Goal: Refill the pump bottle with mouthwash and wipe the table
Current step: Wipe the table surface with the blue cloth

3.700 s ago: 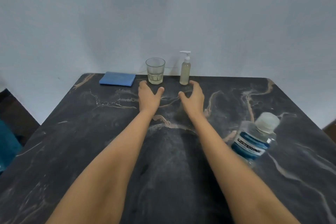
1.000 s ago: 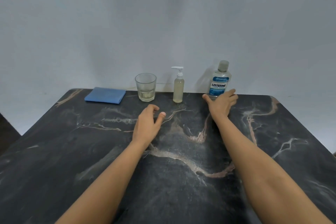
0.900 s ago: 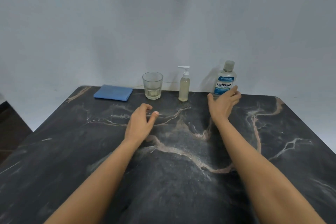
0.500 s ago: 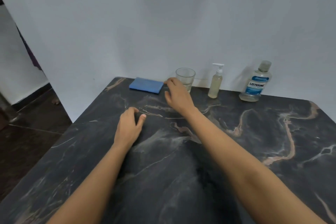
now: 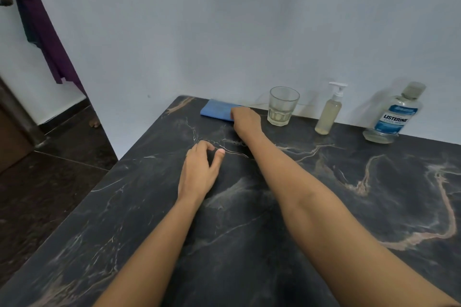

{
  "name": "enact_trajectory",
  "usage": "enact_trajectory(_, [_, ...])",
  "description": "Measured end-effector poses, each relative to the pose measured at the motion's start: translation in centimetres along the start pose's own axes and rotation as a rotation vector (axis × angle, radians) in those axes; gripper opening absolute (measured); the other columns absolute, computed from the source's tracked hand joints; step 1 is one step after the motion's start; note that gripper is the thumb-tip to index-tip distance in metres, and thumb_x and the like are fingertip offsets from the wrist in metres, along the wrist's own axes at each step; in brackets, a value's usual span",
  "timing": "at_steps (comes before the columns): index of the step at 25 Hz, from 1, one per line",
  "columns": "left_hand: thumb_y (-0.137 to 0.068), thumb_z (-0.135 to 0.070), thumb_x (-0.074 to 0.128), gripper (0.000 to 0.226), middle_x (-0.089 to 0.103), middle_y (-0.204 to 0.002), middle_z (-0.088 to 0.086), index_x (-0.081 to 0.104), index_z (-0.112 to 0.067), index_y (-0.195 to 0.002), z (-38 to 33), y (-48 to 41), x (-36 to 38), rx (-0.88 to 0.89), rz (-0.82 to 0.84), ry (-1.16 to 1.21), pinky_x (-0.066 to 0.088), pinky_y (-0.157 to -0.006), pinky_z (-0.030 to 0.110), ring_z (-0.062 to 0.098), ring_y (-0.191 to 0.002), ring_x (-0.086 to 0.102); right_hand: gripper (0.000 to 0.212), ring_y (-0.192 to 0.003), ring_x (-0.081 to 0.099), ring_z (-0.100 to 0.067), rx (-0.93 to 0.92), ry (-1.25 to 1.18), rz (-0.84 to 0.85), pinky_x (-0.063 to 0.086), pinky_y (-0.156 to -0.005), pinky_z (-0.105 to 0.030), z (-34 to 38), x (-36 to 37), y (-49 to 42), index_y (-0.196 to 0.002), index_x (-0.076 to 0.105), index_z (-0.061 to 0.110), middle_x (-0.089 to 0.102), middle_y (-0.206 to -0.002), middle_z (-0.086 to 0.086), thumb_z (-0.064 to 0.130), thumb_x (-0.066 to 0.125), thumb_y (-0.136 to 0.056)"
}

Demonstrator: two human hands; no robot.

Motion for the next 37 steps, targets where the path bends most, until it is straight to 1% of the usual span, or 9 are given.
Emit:
enact_trajectory(8, [-0.094,-0.034,0.057,0.016,0.065,-0.084,-0.005,0.059,-0.019,-0.089,-2.4,2.9,-1.8,-0.069,-0.053,0.199,0.049,-0.078,0.032,0.013,-0.085,0.062,0.02,-0.085,0.058,-0.028,0.225,-0.604,-0.142,0.038,-0.067,-0.031,-4.0,-7.7,8.1,-0.098,0.057,0.0,0.063,-0.09,-0.012,0.01,0.04,-0.094])
enact_trajectory(12, [-0.094,-0.034,0.055,0.016,0.064,-0.083,-0.004,0.059,-0.019,-0.093,-5.3,9.0,-2.4,-0.172,-0.049,0.22,0.045,-0.074,0.03,0.015,-0.083,0.062,0.031,-0.1,0.054,-0.02,0.437,-0.794,-0.136,0.037,-0.079,-0.026,-8.1,-11.3,17.2,-0.11,0.059,0.001,0.061,-0.114,-0.012,0.011,0.033,-0.098])
enact_trajectory(15, [-0.094,-0.035,0.054,0.02,0.065,-0.087,-0.001,0.059,-0.016,-0.096,-7.5,12.6,-2.9,-0.189,-0.024,0.224,0.042,-0.075,0.028,0.019,-0.086,0.062,0.033,-0.102,0.056,-0.018,0.51,-0.802,-0.183,0.04,-0.082,-0.027,-11.9,-14.0,25.0,-0.105,0.065,0.006,0.064,-0.117,-0.01,0.009,0.034,-0.096])
enact_trajectory(19, [-0.095,-0.036,0.054,0.021,0.064,-0.089,-0.002,0.059,-0.015,-0.096,-11.5,18.0,-2.4,-0.124,0.053,0.201,0.043,-0.073,0.029,0.016,-0.084,0.06,0.025,-0.097,0.054,-0.013,0.603,-0.728,-0.411,0.044,-0.081,-0.029,-15.9,-18.5,35.9,-0.102,0.065,0.011,0.062,-0.109,-0.002,0.01,0.04,-0.095])
enact_trajectory(23, [-0.095,-0.041,0.052,0.024,0.064,-0.088,-0.007,0.06,-0.018,-0.097,-16.1,24.0,0.1,-0.011,0.161,0.184,0.042,-0.068,0.028,0.01,-0.081,0.057,0.024,-0.093,0.046,-0.013,0.459,-0.445,-0.592,0.032,-0.08,-0.016,-16.7,-20.9,45.0,-0.107,0.062,0.002,0.053,-0.112,-0.015,0.001,0.042,-0.095])
enact_trajectory(28, [-0.095,-0.041,0.053,0.019,0.063,-0.086,-0.009,0.058,-0.022,-0.092,-18.9,28.4,2.5,0.139,0.264,0.174,0.047,-0.067,0.031,0.009,-0.079,0.059,0.019,-0.087,0.055,-0.024,0.165,-0.283,-0.3,0.047,-0.078,-0.037,-15.4,-17.0,52.2,-0.104,0.062,0.006,0.053,-0.102,-0.011,0.004,0.049,-0.09])
enact_trajectory(32, [-0.094,-0.037,0.055,0.018,0.063,-0.088,-0.006,0.058,-0.02,-0.093,-18.6,29.2,3.2,0.155,0.285,0.197,0.05,-0.071,0.031,0.01,-0.082,0.06,0.029,-0.1,0.056,-0.01,0.058,-0.444,-0.008,0.044,-0.091,-0.029,-14.7,-14.9,53.5,-0.109,0.066,0.018,0.062,-0.106,0.001,0.032,0.047,-0.093])
enact_trajectory(35, [-0.095,-0.032,0.055,0.016,0.063,-0.092,-0.003,0.058,-0.017,-0.093,-18.1,29.1,3.3,0.134,0.266,0.28,0.049,-0.076,0.029,0.01,-0.086,0.059,0.042,-0.141,0.03,-0.018,0.168,-0.299,0.084,0.02,-0.118,-0.037,-16.2,-13.6,51.8,-0.141,0.046,0.017,0.042,-0.148,-0.004,0.029,0.037,-0.101])
enact_trajectory(37, [-0.096,-0.031,0.053,0.015,0.063,-0.093,-0.004,0.058,-0.017,-0.092,-17.9,29.1,3.1,0.091,0.204,0.332,0.047,-0.078,0.028,0.011,-0.088,0.058,0.05,-0.149,0.006,-0.02,0.199,-0.196,0.239,0.003,-0.119,-0.038,-15.7,-12.2,50.3,-0.151,0.022,0.017,0.016,-0.16,-0.004,0.03,0.028,-0.104])
Point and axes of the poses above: each hand's wrist, its own y-axis away from the middle knuckle, its own x-axis out of the palm, z = x × y, the point moved 3 cm from there along -y, towards the middle knuckle
